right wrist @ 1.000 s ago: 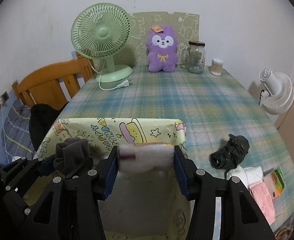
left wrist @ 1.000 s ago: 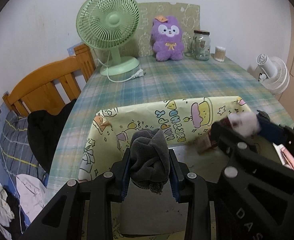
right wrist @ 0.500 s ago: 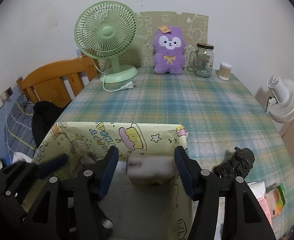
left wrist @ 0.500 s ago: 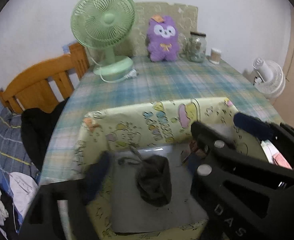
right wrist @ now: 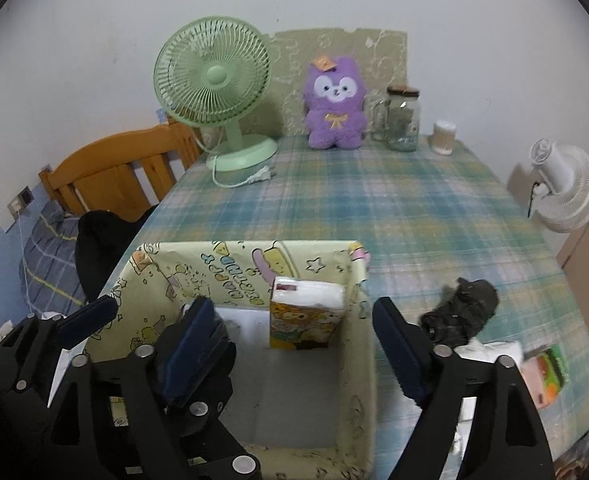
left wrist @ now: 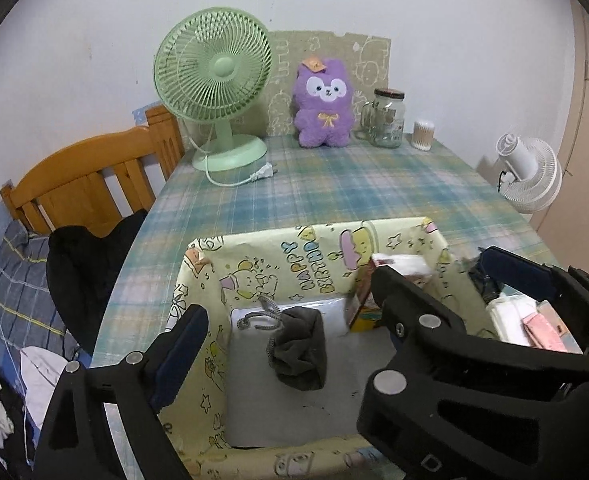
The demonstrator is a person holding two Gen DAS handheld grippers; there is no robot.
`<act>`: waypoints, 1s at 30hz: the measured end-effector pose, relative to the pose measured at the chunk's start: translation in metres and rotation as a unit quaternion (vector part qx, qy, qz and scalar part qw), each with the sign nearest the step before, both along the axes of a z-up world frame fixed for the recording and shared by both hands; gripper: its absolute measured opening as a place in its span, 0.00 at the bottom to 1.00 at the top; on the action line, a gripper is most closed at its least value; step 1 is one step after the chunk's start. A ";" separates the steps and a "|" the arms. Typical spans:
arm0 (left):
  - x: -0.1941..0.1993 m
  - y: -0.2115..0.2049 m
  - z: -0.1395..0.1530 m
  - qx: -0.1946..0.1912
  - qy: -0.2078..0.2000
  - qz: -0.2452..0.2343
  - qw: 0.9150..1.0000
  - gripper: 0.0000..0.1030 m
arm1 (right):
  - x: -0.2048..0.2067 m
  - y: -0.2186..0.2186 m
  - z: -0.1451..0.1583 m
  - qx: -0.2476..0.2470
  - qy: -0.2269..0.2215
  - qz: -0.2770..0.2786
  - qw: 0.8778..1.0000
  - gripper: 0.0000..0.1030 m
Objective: Organize soft objects
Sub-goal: 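Open the right gripper to set the tissue pack in the box, withdraw both, then move both grippers back over the remaining pile toward the pink packet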
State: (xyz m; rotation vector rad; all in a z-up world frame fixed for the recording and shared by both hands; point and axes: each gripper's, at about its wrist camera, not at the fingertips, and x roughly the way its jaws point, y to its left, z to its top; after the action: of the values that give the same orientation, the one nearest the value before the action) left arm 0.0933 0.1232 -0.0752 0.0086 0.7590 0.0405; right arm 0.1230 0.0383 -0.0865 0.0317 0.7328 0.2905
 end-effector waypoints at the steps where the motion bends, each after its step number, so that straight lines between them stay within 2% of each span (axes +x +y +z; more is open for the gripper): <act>1: -0.002 -0.002 0.002 -0.001 -0.003 -0.001 1.000 0.91 | -0.002 -0.002 0.003 0.000 -0.002 -0.001 1.000 0.83; 19: -0.029 -0.034 0.047 -0.004 -0.068 -0.012 0.998 0.92 | -0.036 -0.040 0.054 -0.014 -0.070 -0.033 0.997 0.91; 30: -0.042 -0.063 0.060 -0.004 -0.093 -0.017 0.996 0.94 | -0.052 -0.071 0.069 -0.014 -0.105 -0.046 0.993 0.94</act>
State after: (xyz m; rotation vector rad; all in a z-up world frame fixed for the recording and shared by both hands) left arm 0.0510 0.0600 -0.0154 0.0092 0.5735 0.0061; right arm 0.0709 -0.0328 -0.0172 0.0075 0.5243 0.1913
